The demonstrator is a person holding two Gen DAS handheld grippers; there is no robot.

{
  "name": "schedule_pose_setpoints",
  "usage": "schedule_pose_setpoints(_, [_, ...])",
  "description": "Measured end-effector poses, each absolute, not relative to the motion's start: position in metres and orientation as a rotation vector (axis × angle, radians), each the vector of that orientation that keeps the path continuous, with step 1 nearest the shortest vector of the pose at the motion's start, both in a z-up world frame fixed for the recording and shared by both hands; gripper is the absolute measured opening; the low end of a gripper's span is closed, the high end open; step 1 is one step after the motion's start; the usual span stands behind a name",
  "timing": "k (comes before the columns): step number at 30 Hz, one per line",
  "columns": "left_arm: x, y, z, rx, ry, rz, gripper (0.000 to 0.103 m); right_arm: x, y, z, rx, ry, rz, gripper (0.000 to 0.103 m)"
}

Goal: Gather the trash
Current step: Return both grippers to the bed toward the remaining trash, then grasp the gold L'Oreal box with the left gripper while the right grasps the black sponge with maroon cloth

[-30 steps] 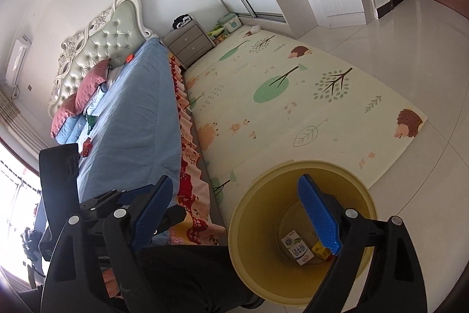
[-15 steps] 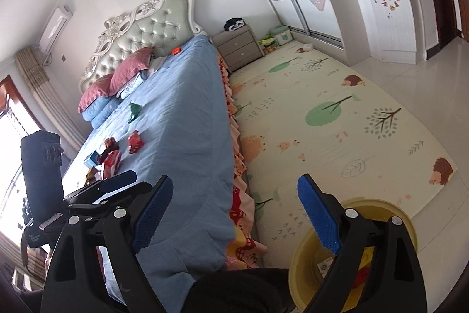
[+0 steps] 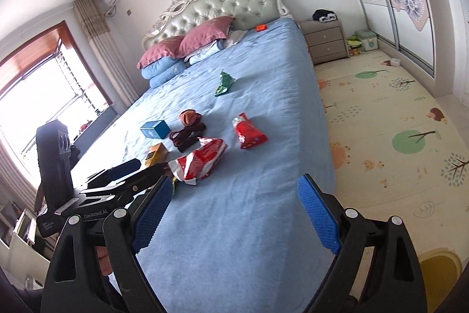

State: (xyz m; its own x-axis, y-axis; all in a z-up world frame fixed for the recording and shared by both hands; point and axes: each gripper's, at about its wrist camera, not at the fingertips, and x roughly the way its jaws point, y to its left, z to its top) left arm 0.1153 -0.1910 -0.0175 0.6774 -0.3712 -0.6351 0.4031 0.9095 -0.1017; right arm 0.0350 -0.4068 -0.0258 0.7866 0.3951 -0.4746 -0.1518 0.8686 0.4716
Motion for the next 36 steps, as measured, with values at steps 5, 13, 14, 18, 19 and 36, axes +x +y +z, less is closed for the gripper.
schedule_pose_setpoints(5, [0.139, -0.138, -0.025, 0.018, 0.713, -0.320, 0.098, 0.067, -0.363, -0.016, 0.391, 0.601, 0.378, 0.085])
schedule_pose_setpoints(13, [0.185, -0.084, -0.048, -0.072, 0.789, -0.207, 0.098, 0.110, -0.315, -0.013, 0.353, 0.633, 0.463, 0.085])
schedule_pose_setpoints(14, [0.190, -0.082, -0.052, -0.079, 0.798, -0.203, 0.098, 0.114, -0.311, -0.014, 0.350, 0.636, 0.471, 0.085])
schedule_pose_setpoints(18, [0.208, -0.081, -0.065, -0.090, 0.834, -0.192, 0.098, 0.132, -0.299, -0.016, 0.346, 0.652, 0.489, 0.085])
schedule_pose_setpoints(19, [0.212, -0.081, -0.068, -0.094, 0.843, -0.192, 0.098, 0.137, -0.297, -0.017, 0.343, 0.657, 0.490, 0.085])
schedule_pose_setpoints(36, [0.250, -0.058, -0.098, -0.176, 0.936, -0.215, 0.050, 0.220, -0.241, -0.026, 0.311, 0.785, 0.494, 0.085])
